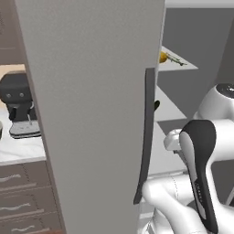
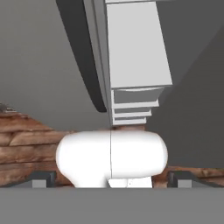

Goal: Take the lemon, fish, and cucumber from the freezer and place them in the bowl on the counter.

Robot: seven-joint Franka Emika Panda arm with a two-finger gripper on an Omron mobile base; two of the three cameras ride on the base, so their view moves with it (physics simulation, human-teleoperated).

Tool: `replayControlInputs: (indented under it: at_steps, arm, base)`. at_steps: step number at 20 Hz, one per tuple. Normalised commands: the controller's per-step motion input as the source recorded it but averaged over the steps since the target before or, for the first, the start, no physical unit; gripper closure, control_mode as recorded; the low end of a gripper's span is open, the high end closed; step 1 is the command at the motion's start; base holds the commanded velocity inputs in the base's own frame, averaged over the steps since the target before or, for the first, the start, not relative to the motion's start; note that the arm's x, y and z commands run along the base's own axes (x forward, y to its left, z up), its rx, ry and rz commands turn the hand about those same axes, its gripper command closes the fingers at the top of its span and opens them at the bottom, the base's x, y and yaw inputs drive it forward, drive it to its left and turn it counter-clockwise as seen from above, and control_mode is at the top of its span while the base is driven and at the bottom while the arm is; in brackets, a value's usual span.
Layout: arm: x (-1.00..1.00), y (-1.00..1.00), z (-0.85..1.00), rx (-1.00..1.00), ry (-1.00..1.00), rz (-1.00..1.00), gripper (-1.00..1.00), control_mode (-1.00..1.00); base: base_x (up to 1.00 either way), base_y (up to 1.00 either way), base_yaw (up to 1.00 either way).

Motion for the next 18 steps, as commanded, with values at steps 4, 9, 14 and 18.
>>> replayControlInputs:
  at_steps: [4, 9, 14, 18]
  arm:
    - [0.0, 0.0, 0.0, 0.0, 0.0, 0.0, -1.0, 1.0]
    - [0.0, 0.0, 0.0, 0.0, 0.0, 0.0, -1.0, 1.0]
    - [0.0, 0.0, 0.0, 0.0, 0.0, 0.0, -1.0, 1.0]
    - [0.0, 0.0, 0.0, 0.0, 0.0, 0.0, -1.0, 1.0]
  base:
    - [0.46, -0.07, 0.0]
    - [0.29, -0.35, 0.0]
    - [0.19, -0.49, 0.0]
    - [0.27, -0.45, 0.0]
